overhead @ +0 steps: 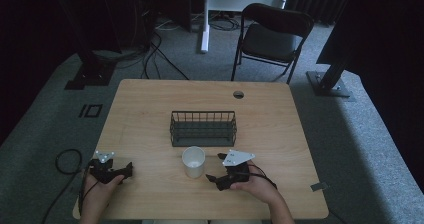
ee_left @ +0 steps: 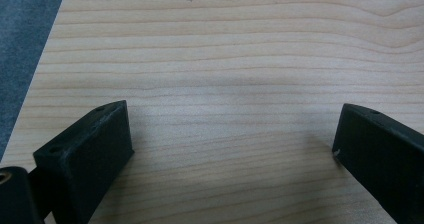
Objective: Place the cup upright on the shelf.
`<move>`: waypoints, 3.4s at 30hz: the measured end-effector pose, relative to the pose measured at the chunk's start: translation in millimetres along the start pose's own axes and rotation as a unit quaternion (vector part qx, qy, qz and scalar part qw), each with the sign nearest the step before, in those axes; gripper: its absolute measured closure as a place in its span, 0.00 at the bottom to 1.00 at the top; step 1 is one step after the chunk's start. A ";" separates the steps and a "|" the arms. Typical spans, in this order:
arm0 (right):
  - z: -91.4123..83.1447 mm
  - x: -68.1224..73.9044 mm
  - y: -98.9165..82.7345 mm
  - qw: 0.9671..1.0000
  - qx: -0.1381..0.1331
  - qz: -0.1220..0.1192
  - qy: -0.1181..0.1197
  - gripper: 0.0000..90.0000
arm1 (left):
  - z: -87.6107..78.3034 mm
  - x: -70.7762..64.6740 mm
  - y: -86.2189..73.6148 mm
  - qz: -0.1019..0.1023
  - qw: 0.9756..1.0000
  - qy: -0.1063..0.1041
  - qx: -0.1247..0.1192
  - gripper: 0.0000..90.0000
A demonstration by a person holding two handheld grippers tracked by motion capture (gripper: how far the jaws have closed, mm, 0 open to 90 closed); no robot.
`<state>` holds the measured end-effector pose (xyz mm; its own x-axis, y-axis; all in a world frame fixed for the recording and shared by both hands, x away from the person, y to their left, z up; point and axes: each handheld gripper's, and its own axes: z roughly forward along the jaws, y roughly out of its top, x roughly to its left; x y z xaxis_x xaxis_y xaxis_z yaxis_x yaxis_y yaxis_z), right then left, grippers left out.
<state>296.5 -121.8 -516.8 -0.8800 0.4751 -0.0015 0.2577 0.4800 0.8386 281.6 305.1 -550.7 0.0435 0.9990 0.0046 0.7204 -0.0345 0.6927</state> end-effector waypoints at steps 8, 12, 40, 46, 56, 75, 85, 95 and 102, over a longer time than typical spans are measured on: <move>9.6 3.6 5.7 1.000 -0.009 -0.002 0.008 0.16 | 0.0 0.0 0.0 0.000 1.000 0.000 0.000 0.03; 14.5 5.8 8.7 1.000 -0.010 -0.002 0.013 0.16 | 0.0 0.0 0.0 0.000 1.000 0.000 0.000 0.03; 38.9 10.3 22.8 0.997 -0.068 0.007 0.017 0.14 | -0.1 0.1 0.0 0.000 1.000 0.000 0.000 0.03; 42.7 11.1 25.1 0.997 -0.077 0.015 0.022 0.14 | 0.0 0.1 0.0 0.000 1.000 0.000 0.000 0.03; 44.9 11.8 26.8 0.996 -0.089 0.013 0.028 0.15 | -0.3 0.3 0.1 0.000 1.000 -0.001 0.001 0.03; 42.5 18.1 40.0 0.994 -0.103 0.009 0.033 0.21 | -0.1 0.1 0.0 0.000 1.000 0.000 0.000 0.03; 35.9 18.7 64.7 0.992 -0.118 0.007 0.038 0.21 | -0.1 0.1 0.0 0.000 1.000 0.000 0.000 0.03; 21.6 14.4 91.2 0.988 -0.154 0.007 0.026 0.21 | 0.0 -0.1 0.1 -0.002 1.000 -0.001 0.000 0.03; 13.6 11.7 108.1 0.985 -0.174 -0.001 0.008 0.21 | -0.1 0.1 0.1 -0.001 1.000 -0.001 0.001 0.03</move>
<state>319.5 -54.3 -433.5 -0.8876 0.4606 0.0030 0.1055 0.1971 0.9747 281.6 305.2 -550.5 0.0435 0.9990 0.0024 0.7211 -0.0331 0.6920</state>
